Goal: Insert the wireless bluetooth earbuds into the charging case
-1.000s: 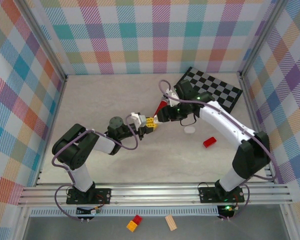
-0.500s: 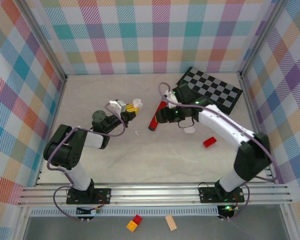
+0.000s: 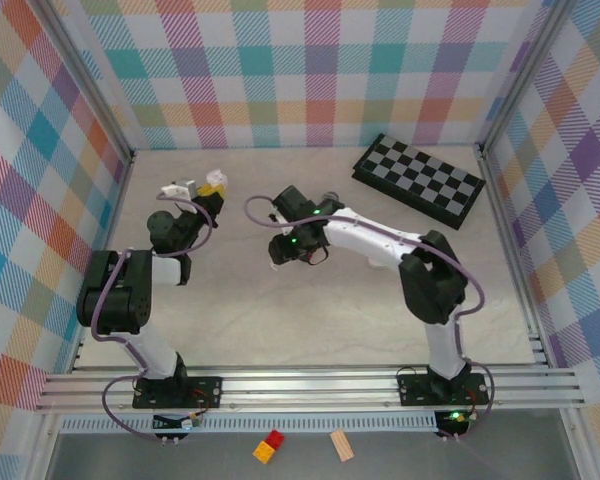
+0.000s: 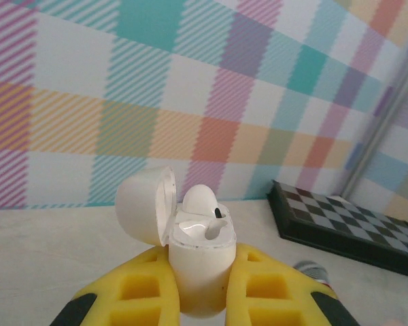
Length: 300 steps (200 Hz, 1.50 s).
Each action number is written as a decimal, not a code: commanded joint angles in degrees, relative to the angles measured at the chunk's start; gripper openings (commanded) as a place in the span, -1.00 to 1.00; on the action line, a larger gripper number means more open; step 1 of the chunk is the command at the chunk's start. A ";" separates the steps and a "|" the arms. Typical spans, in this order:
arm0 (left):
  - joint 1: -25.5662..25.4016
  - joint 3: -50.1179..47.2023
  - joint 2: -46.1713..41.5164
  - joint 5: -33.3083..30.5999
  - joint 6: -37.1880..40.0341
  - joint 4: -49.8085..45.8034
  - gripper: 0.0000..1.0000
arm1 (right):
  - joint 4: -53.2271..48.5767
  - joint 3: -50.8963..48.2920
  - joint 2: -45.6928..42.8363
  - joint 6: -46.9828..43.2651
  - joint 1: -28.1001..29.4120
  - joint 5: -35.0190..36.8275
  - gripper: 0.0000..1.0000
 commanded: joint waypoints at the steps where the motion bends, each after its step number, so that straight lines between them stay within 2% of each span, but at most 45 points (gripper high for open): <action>1: 1.78 0.79 -0.33 -1.28 -2.03 2.50 -1.00 | -3.21 5.11 5.24 -1.71 1.87 3.49 0.02; 52: 3.57 0.83 -0.27 0.62 -2.03 2.51 -1.00 | -8.50 15.39 14.81 -2.84 3.06 6.12 -0.11; 86: 3.53 0.74 -1.73 3.87 -0.99 2.39 -1.00 | -11.21 19.90 18.99 -3.32 3.06 7.36 -0.16; 123: 3.57 -0.45 -3.94 4.73 0.34 2.15 -1.00 | -13.88 24.17 22.61 -3.75 3.06 7.33 -0.24; 198: 3.53 -1.38 -5.24 6.05 0.34 2.16 -1.00 | -15.38 24.00 22.47 -4.15 3.58 6.89 -0.57; 242: 2.42 -1.80 -5.99 6.05 0.52 2.06 -1.00 | -14.38 18.54 18.17 -3.88 4.19 6.93 -0.56; 300: -2.86 -3.85 -7.09 6.93 2.62 2.07 -1.00 | -7.16 -3.32 5.38 -1.51 4.25 8.75 -0.54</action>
